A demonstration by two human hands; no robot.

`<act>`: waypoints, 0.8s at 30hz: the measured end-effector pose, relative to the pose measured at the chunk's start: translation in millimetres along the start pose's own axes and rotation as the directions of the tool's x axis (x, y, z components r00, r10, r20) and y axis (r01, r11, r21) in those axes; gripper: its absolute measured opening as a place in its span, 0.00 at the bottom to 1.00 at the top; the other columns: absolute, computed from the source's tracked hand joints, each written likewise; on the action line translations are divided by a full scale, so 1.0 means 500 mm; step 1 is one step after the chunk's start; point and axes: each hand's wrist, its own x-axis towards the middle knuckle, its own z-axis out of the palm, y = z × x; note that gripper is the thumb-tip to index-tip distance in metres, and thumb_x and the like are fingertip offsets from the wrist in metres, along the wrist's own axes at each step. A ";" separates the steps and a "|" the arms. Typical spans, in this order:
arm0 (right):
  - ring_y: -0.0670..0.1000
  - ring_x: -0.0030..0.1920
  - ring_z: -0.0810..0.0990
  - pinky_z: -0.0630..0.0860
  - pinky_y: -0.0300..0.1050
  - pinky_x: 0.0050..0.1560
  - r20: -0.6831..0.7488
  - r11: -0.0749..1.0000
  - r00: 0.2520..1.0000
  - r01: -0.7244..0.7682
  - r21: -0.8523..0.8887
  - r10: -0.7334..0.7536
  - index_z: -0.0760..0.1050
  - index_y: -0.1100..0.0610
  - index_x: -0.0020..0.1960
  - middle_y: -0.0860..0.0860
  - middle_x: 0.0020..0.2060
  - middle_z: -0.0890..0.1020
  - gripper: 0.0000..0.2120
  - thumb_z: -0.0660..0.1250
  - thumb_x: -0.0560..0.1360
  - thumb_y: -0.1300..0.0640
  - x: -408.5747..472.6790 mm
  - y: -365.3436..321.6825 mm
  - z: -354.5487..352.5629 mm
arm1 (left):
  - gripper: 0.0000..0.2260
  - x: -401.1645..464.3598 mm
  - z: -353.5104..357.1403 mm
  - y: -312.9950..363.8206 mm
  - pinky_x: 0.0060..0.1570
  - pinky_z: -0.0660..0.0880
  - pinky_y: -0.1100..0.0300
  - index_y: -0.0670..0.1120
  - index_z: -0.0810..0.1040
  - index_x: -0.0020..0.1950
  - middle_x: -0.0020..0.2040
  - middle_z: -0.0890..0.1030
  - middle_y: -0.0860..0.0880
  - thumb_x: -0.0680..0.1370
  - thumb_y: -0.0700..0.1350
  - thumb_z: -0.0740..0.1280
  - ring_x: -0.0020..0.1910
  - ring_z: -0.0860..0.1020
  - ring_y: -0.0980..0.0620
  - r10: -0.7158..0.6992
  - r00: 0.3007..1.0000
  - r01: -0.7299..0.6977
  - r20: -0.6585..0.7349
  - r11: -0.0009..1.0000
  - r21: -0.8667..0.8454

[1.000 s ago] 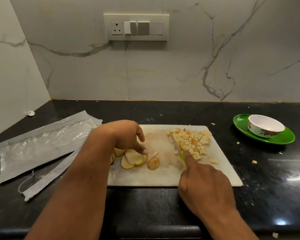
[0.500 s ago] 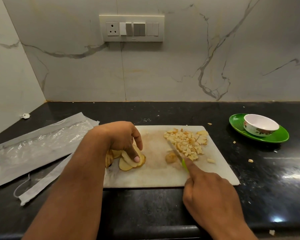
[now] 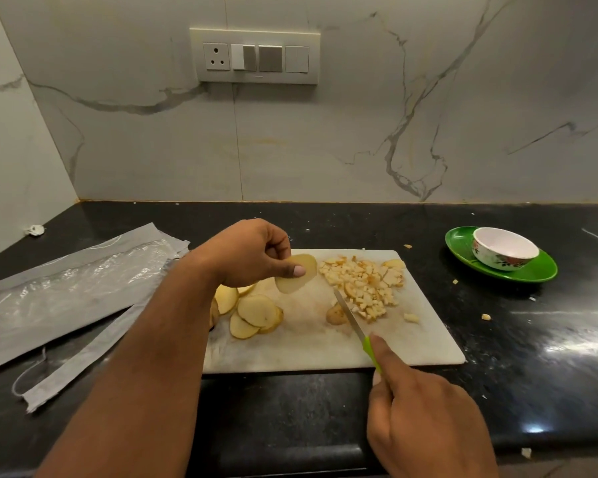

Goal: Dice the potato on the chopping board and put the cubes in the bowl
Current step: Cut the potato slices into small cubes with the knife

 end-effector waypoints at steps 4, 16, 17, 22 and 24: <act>0.50 0.54 0.78 0.72 0.47 0.56 0.198 0.998 0.978 0.061 0.025 -0.065 0.39 0.36 0.79 0.45 0.54 0.79 0.31 0.50 0.81 0.43 -0.006 -0.040 -0.006 | 0.12 0.006 0.007 -0.003 0.36 0.72 0.58 0.49 0.81 0.43 0.33 0.78 0.51 0.75 0.56 0.76 0.33 0.73 0.54 0.007 0.995 -0.011 -0.094 0.999 -0.038; 0.51 0.45 0.76 0.69 0.48 0.47 0.042 0.998 0.999 0.033 0.044 -0.035 0.47 0.39 0.80 0.49 0.51 0.80 0.28 0.50 0.82 0.46 0.023 -0.019 -0.009 | 0.09 0.024 0.034 -0.004 0.40 0.78 0.55 0.52 0.83 0.45 0.39 0.83 0.51 0.77 0.56 0.74 0.38 0.79 0.52 -0.035 0.981 0.024 -0.190 0.998 -0.058; 0.52 0.45 0.75 0.70 0.48 0.47 0.040 0.999 0.999 -0.001 0.035 0.000 0.48 0.38 0.80 0.49 0.50 0.80 0.28 0.50 0.82 0.46 0.026 -0.009 -0.014 | 0.08 0.025 0.037 -0.002 0.43 0.80 0.55 0.52 0.83 0.46 0.41 0.84 0.52 0.78 0.55 0.74 0.41 0.81 0.52 -0.040 0.984 0.032 -0.174 0.998 -0.051; 0.53 0.49 0.77 0.73 0.48 0.55 0.040 0.994 0.994 -0.107 0.025 0.106 0.47 0.33 0.78 0.48 0.56 0.81 0.26 0.50 0.82 0.45 0.026 0.013 -0.028 | 0.05 0.033 0.048 0.000 0.50 0.81 0.54 0.53 0.85 0.52 0.44 0.84 0.55 0.80 0.52 0.72 0.46 0.81 0.54 -0.092 0.988 0.098 -0.123 0.994 0.044; 0.52 0.49 0.77 0.72 0.48 0.54 0.031 0.997 0.997 -0.076 0.033 0.075 0.47 0.33 0.78 0.49 0.53 0.80 0.27 0.50 0.82 0.44 0.025 0.003 -0.022 | 0.06 0.034 0.049 -0.002 0.54 0.81 0.52 0.53 0.86 0.53 0.47 0.84 0.54 0.81 0.51 0.71 0.47 0.81 0.54 -0.123 0.987 0.134 -0.107 0.986 0.098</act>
